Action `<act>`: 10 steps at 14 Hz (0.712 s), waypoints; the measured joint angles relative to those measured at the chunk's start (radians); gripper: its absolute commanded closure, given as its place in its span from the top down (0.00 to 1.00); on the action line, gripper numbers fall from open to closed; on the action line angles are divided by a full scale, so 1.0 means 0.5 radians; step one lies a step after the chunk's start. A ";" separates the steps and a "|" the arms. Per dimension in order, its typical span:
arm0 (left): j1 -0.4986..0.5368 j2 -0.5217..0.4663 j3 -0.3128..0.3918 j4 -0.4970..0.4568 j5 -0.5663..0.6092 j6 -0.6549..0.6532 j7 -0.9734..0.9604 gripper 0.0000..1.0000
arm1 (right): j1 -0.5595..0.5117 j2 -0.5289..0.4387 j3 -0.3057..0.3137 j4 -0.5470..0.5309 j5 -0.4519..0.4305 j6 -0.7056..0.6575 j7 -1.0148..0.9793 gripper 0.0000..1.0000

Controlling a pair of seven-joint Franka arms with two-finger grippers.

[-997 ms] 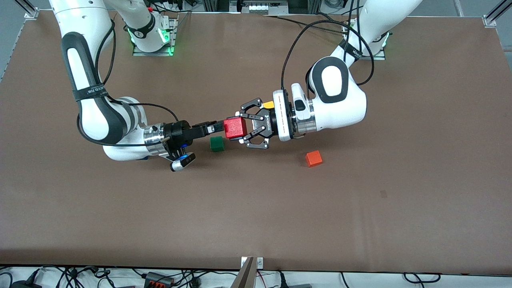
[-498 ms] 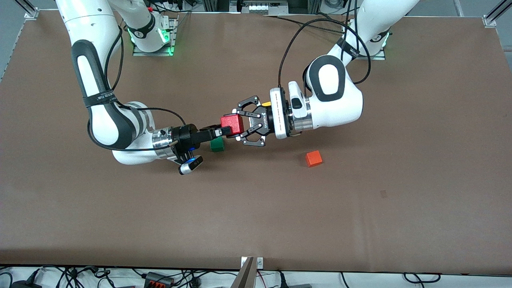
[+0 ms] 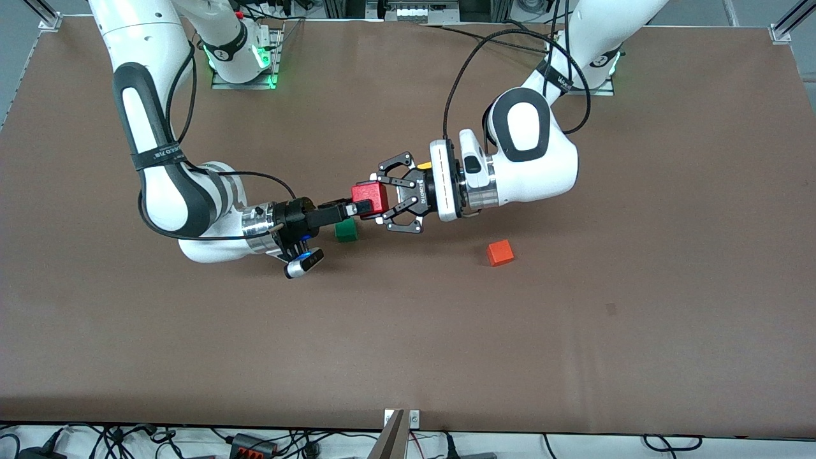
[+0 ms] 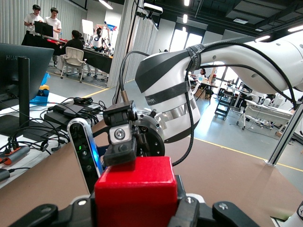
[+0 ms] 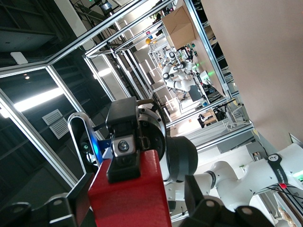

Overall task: Pass red block to right arm, stack on blue
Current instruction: 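Close the right gripper on the red cube held by the left gripper, then open the left gripper and pull it back while the right gripper withdraws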

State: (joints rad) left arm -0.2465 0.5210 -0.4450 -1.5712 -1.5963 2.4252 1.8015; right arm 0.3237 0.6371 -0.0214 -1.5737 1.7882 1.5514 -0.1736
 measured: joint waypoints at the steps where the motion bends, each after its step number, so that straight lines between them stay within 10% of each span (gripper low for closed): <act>1: 0.000 0.000 0.000 0.000 0.000 0.000 0.000 0.02 | 0.001 0.000 0.000 0.000 0.000 -0.001 0.000 0.59; 3: 0.000 0.000 0.000 0.000 0.000 0.000 0.000 0.02 | 0.001 0.000 0.000 0.004 0.000 -0.002 0.000 0.05; 7: 0.000 0.000 0.000 -0.002 -0.024 0.001 -0.022 0.06 | 0.000 -0.001 -0.004 0.014 0.007 -0.004 -0.041 0.00; 8: 0.000 0.000 0.000 -0.001 -0.024 0.001 -0.021 0.20 | 0.000 -0.001 -0.004 0.016 0.007 -0.004 -0.042 0.00; 10: 0.000 0.000 0.000 0.000 -0.024 0.001 -0.020 1.00 | 0.000 -0.001 -0.005 0.018 0.007 -0.004 -0.044 0.00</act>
State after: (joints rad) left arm -0.2463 0.5210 -0.4450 -1.5710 -1.6083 2.4257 1.7917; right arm 0.3237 0.6366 -0.0237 -1.5648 1.7917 1.5493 -0.1954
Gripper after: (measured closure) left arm 0.441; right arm 0.410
